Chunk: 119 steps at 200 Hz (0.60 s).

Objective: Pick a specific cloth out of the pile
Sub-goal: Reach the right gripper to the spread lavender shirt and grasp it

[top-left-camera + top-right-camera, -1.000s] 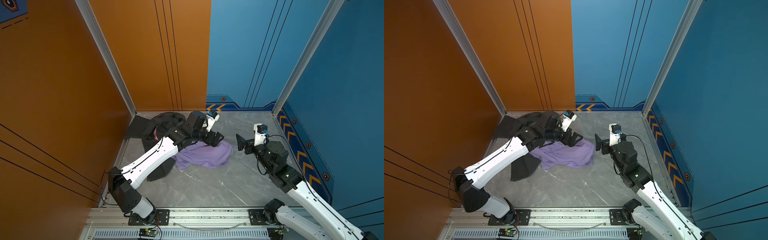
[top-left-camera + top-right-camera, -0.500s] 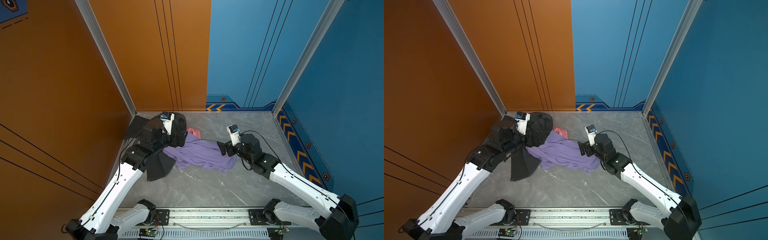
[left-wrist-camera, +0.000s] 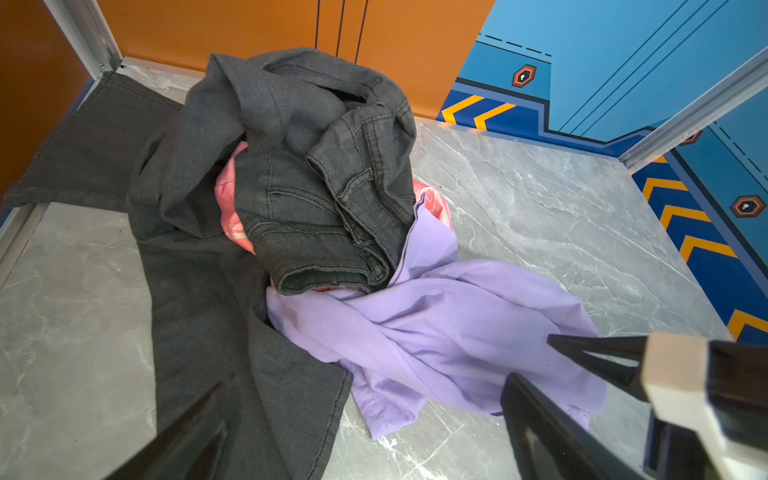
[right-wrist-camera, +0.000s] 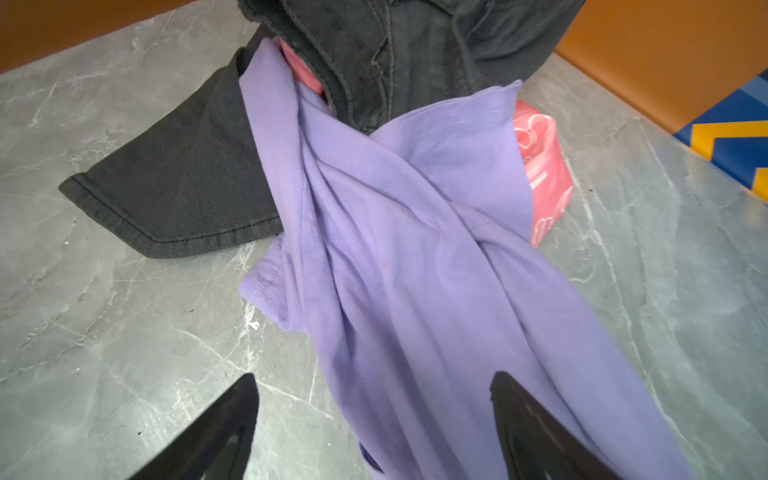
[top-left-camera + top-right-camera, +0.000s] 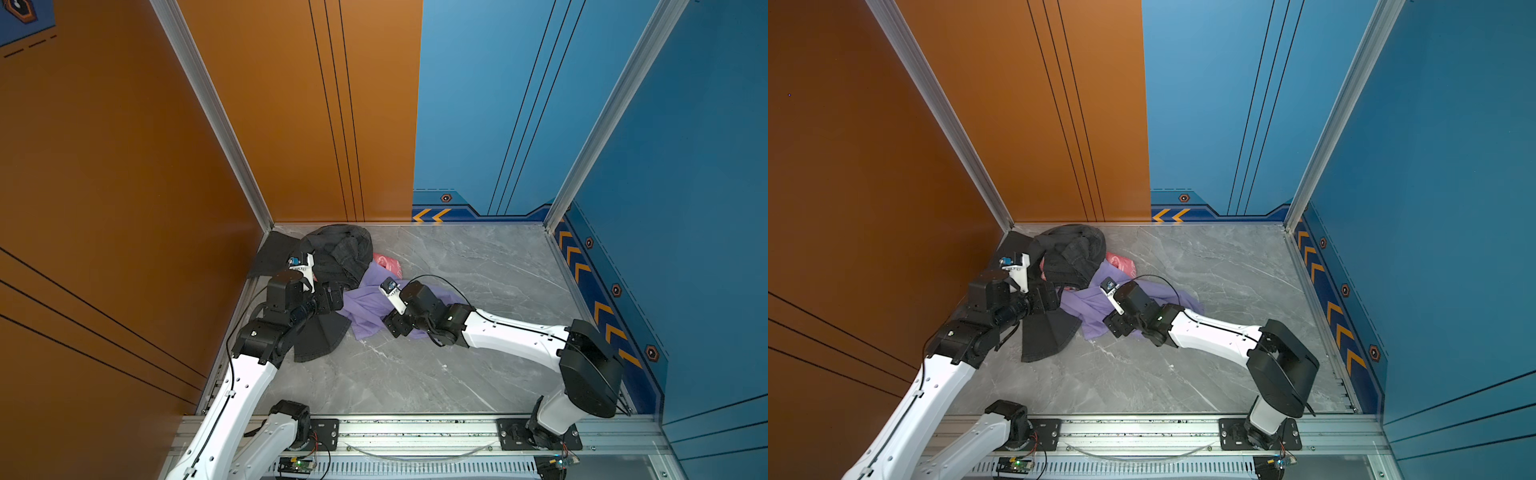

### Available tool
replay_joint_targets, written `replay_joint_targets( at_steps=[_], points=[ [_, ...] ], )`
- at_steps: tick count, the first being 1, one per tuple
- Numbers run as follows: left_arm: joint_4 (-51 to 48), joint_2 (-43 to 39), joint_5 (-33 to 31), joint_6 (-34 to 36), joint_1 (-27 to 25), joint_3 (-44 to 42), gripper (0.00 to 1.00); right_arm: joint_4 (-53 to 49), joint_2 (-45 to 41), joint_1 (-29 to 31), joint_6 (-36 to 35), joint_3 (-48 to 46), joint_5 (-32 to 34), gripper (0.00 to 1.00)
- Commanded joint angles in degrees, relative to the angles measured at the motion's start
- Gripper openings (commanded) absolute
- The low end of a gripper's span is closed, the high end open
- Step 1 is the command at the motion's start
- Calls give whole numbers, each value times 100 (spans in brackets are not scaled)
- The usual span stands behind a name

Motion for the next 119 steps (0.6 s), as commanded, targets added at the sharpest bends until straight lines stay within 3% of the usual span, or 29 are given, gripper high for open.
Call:
replay_joint_targets(
  at_steps=[1, 44, 84, 119],
  points=[
    [71, -25, 321, -105, 142, -82, 98, -257, 397, 48, -8, 440, 30, 83],
    [69, -66, 419, -127, 217, -140, 98, -579, 1110, 103, 41, 981, 27, 69],
    [71, -77, 482, -191, 244, -175, 98, -763, 1513, 125, 115, 1231, -41, 66],
    [77, -125, 488, -285, 255, -237, 98, -800, 1788, 126, 199, 1378, -151, 55]
  ],
)
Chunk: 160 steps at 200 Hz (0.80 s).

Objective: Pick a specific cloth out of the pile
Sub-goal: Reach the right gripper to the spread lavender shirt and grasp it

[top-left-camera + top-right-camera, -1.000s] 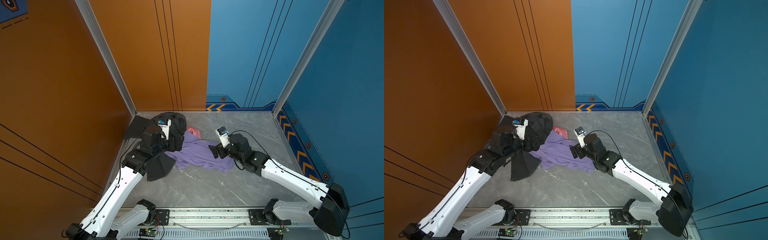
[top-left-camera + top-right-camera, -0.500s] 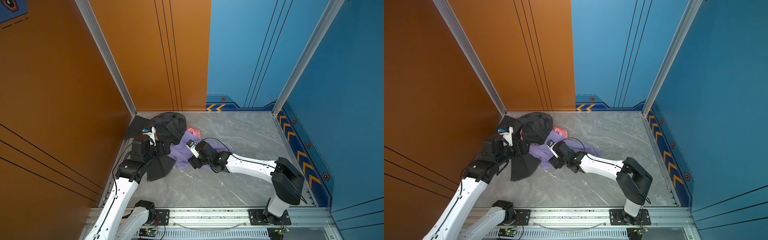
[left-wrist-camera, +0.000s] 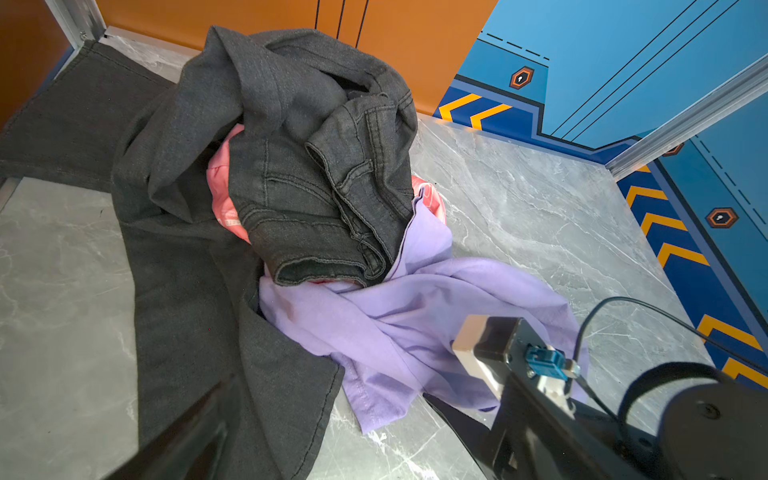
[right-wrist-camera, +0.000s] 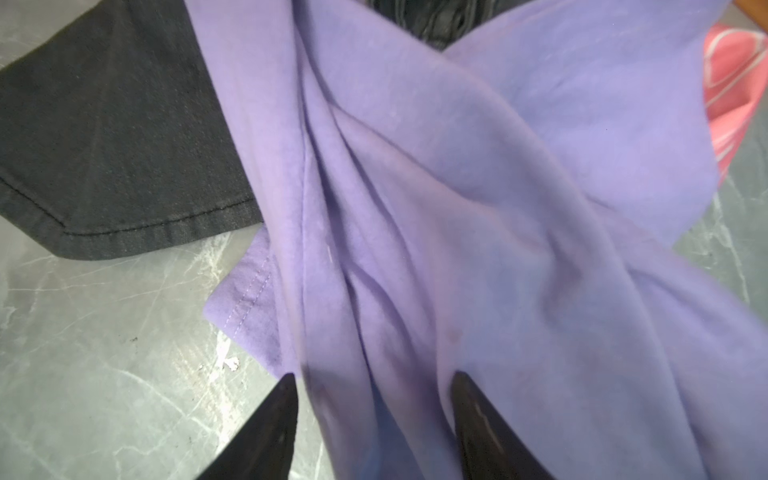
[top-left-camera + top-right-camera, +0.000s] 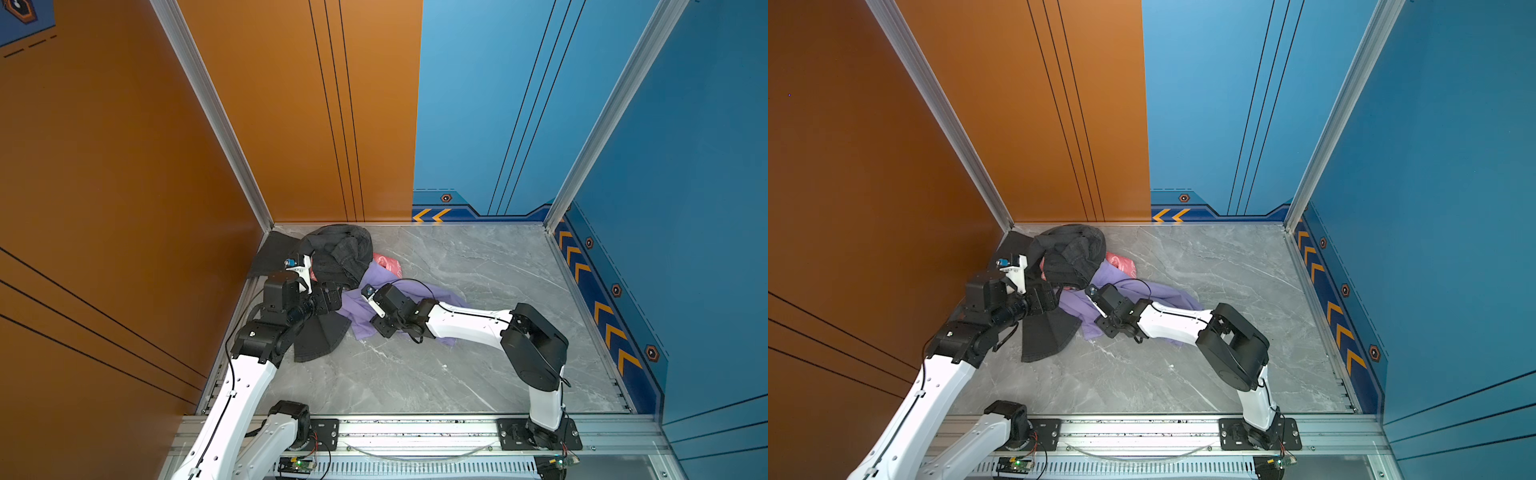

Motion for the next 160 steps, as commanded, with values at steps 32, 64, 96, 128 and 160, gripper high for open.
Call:
replay_joint_targets(
  at_steps=[32, 64, 96, 128, 160],
  points=[
    [83, -117, 121, -124, 58, -108, 98, -234, 323, 55, 160, 329, -106, 51],
    [96, -96, 144, -131, 64, -93, 98, -236, 442, 50, 196, 433, -42, 29],
    [118, -131, 142, -152, 80, -143, 98, -224, 384, 41, 208, 506, 92, 17],
    [292, -121, 271, -276, 118, -187, 98, -73, 165, 38, 201, 492, 154, 8],
    [304, -105, 294, -271, 150, -192, 98, 207, -144, 30, 234, 385, 172, 5]
  ],
)
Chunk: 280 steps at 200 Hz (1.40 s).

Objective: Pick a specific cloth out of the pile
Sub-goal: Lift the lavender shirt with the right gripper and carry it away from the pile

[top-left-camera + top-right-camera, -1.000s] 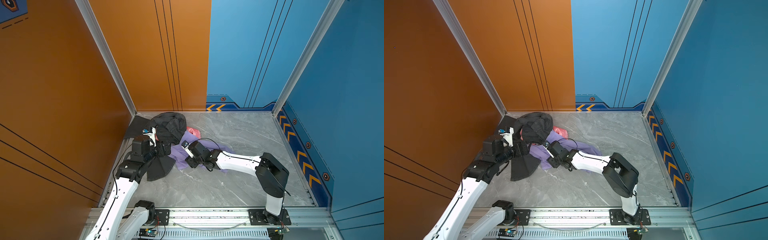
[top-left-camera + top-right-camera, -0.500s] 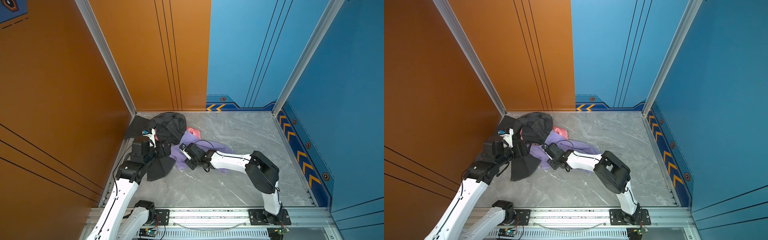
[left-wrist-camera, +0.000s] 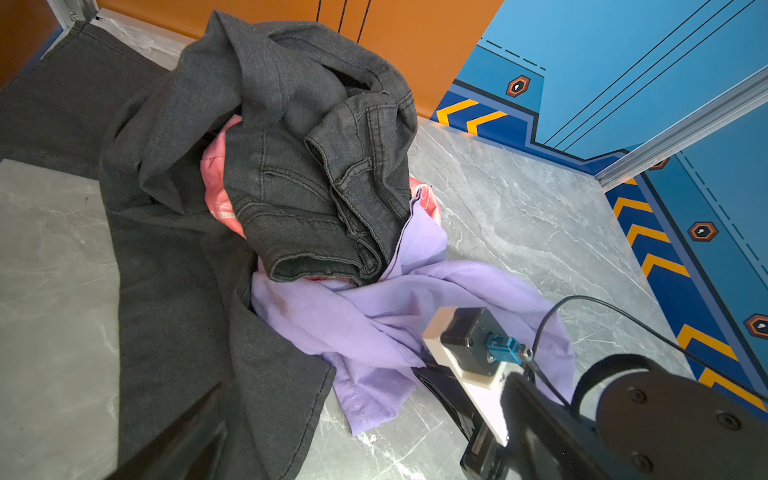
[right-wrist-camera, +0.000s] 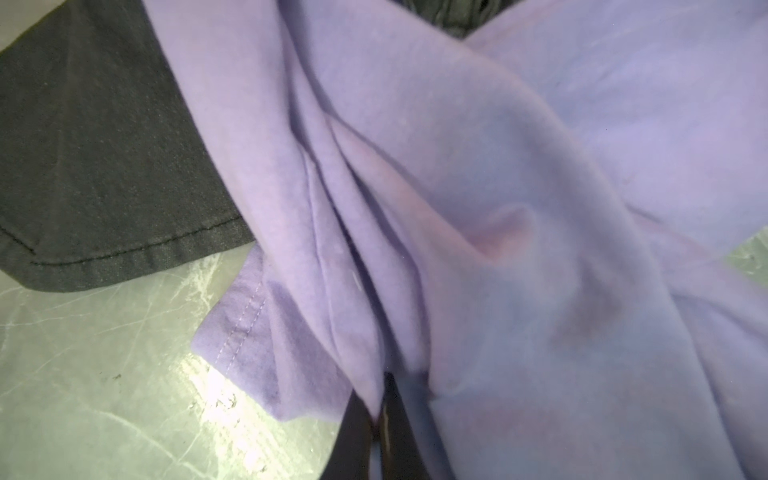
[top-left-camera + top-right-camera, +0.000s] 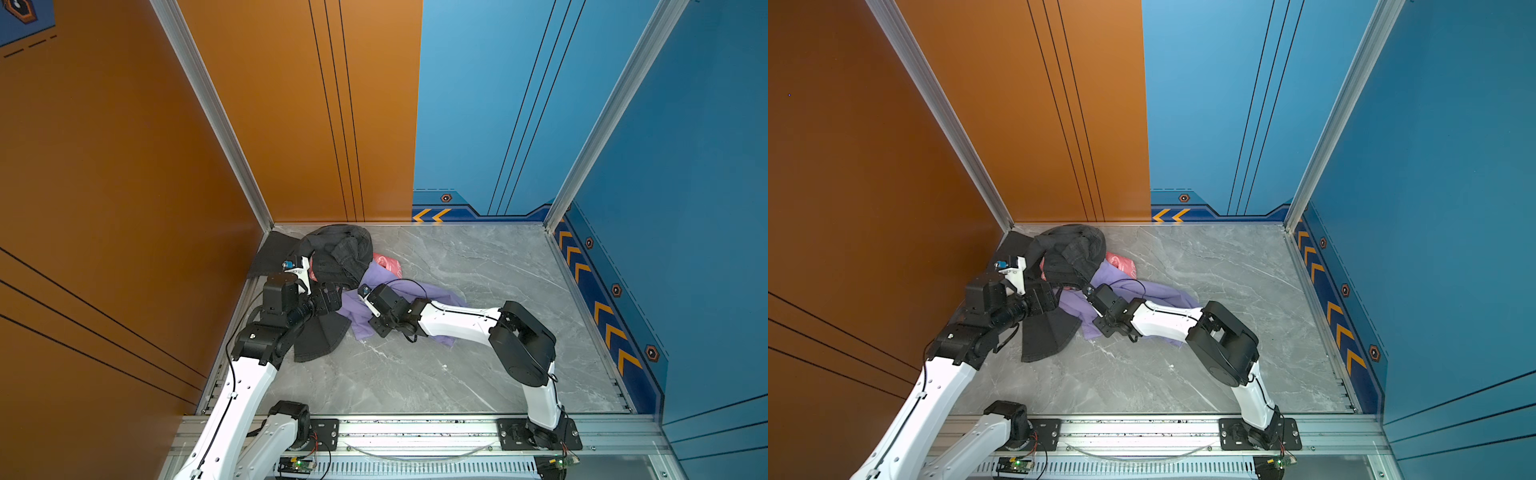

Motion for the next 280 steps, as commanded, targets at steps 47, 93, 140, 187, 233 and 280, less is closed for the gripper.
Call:
replay_joint_targets(
  at_steps=[47, 93, 140, 187, 233, 280],
  points=[
    [199, -110, 200, -151, 137, -98, 98, 535, -929, -19, 55, -34, 159, 0],
    [351, -30, 235, -200, 181, -64, 98, 894, -1576, -164, -1, -166, 192, 0],
    [520, 59, 309, -239, 216, -63, 98, 1565, -2530, -538, 27, -598, 155, 0],
    [586, 86, 347, -272, 238, -97, 98, 1667, -3499, -1179, -3, -828, 76, 0],
    [634, 60, 387, -318, 234, -203, 98, 1843, -4409, -2195, 135, -1026, -61, 0],
    [679, 53, 439, -310, 244, -273, 98, 1824, -4876, -3393, 376, -1006, -381, 0]
  ],
)
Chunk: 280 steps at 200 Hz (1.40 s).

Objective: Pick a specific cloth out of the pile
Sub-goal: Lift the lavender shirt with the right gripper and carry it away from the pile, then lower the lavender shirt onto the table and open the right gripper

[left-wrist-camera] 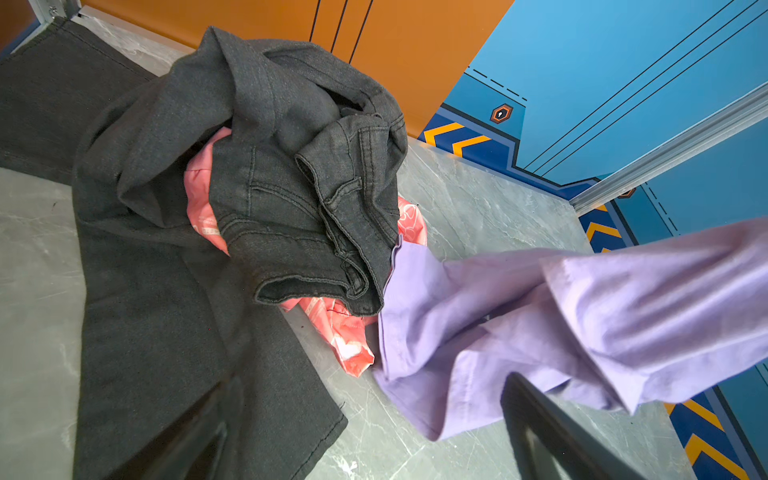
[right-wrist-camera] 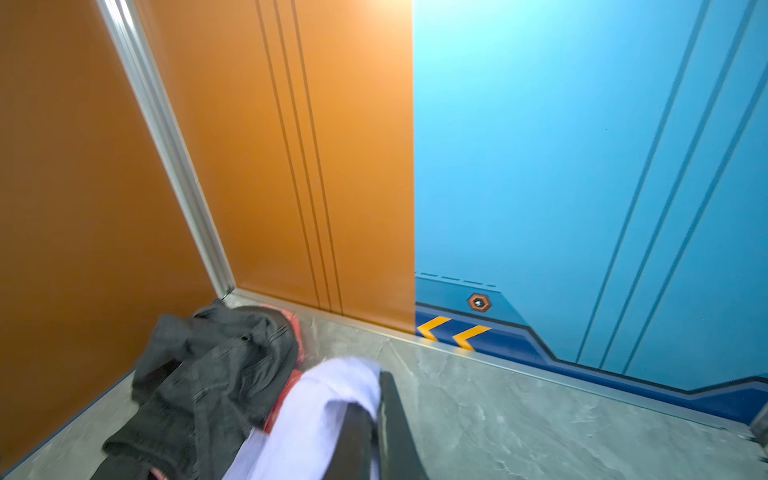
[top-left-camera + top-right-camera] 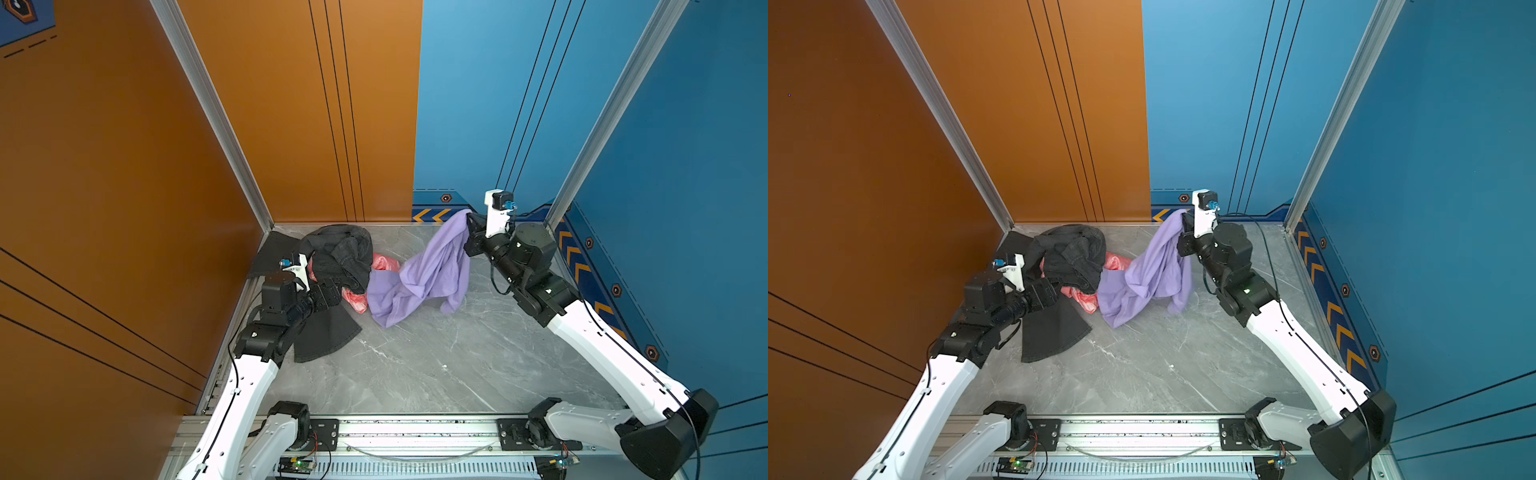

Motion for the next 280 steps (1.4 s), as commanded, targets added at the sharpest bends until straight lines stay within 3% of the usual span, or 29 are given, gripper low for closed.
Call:
replay_joint_targets(
  at_steps=[1, 61, 139, 235, 262, 280],
  points=[
    [167, -34, 150, -32, 60, -101, 98, 315, -228, -499, 247, 4, -267, 0],
    [176, -81, 184, -14, 77, -159, 98, 20, 389, -1985, 1045, 697, -1020, 0],
    [137, -239, 171, 6, 126, -164, 98, -372, 1448, -2559, 963, 1850, -1457, 0],
    [106, -243, 178, 34, 189, -237, 98, -1898, 1529, -2975, -31, 1273, -200, 0],
    [105, -254, 165, 39, 205, -275, 98, -2022, 1082, -3317, 453, 354, -145, 30],
    [106, -212, 182, 64, 217, -277, 98, -2015, 665, -3611, 869, -244, -247, 56]
  ],
)
